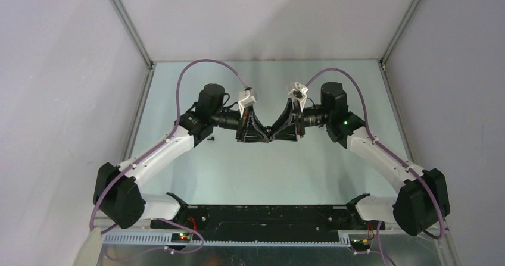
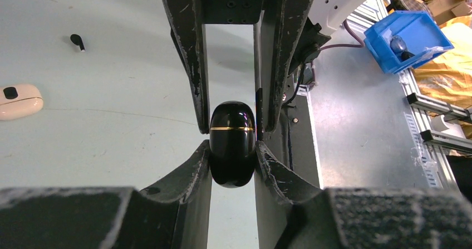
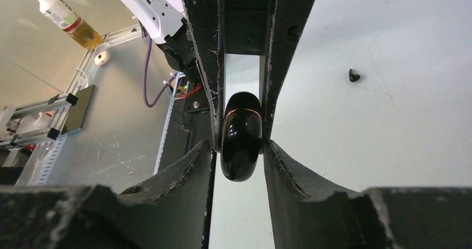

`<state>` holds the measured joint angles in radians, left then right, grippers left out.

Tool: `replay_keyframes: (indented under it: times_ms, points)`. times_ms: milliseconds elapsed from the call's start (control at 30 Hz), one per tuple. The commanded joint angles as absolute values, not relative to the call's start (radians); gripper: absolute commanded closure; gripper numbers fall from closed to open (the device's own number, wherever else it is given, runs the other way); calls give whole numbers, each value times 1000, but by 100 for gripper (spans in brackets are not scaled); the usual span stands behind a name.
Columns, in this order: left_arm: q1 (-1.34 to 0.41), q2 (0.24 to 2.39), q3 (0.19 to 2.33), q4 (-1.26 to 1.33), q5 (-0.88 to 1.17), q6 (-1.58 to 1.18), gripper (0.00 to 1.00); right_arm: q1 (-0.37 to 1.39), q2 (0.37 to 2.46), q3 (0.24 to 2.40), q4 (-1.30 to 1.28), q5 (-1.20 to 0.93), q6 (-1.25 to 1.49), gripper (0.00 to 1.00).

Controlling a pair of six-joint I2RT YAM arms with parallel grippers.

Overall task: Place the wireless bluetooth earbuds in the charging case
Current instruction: Pass from the left arm to the right

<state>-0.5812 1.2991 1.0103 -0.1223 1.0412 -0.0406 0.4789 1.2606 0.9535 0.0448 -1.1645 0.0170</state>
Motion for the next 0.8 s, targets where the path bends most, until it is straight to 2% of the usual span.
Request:
replay_keyframes:
  times_ms: [0,100,167,300,367,433,467,500,533,667,767]
  points:
    - [-581,1267,1052,-111,1043,-9,87,489,1270,956,113,-1196,69,54]
    - [-581,1266,1055,-113,1046,-9,87,495,1277,957,115,-1195,69,56]
    - [-582,1266,1054,-113,1046,-9,87,495,1281,957,118,-1201,69,60]
    - [-582,1264,1054,-115,1046,-6,86,496,1282,957,124,-1204,77,73]
    - [-582,1265,1056,-118,1045,-4,82,493,1280,957,128,-1205,81,82]
    - [-583,1266,1060,-127,1043,-2,66,490,1273,957,131,-1204,82,84]
    - [-583,1266,1061,-135,1040,11,49,485,1270,957,133,-1204,84,84]
    - [-582,1266,1061,-140,1039,18,41,483,1261,957,133,-1205,83,84]
    - [-582,1265,1063,-150,1033,33,27,477,1256,957,134,-1205,82,85]
    - [-583,1268,1080,-220,1027,101,5,464,1217,967,85,-1201,39,87]
    - [-584,1271,1086,-265,1018,155,1,467,1211,1009,-61,-1192,-73,86]
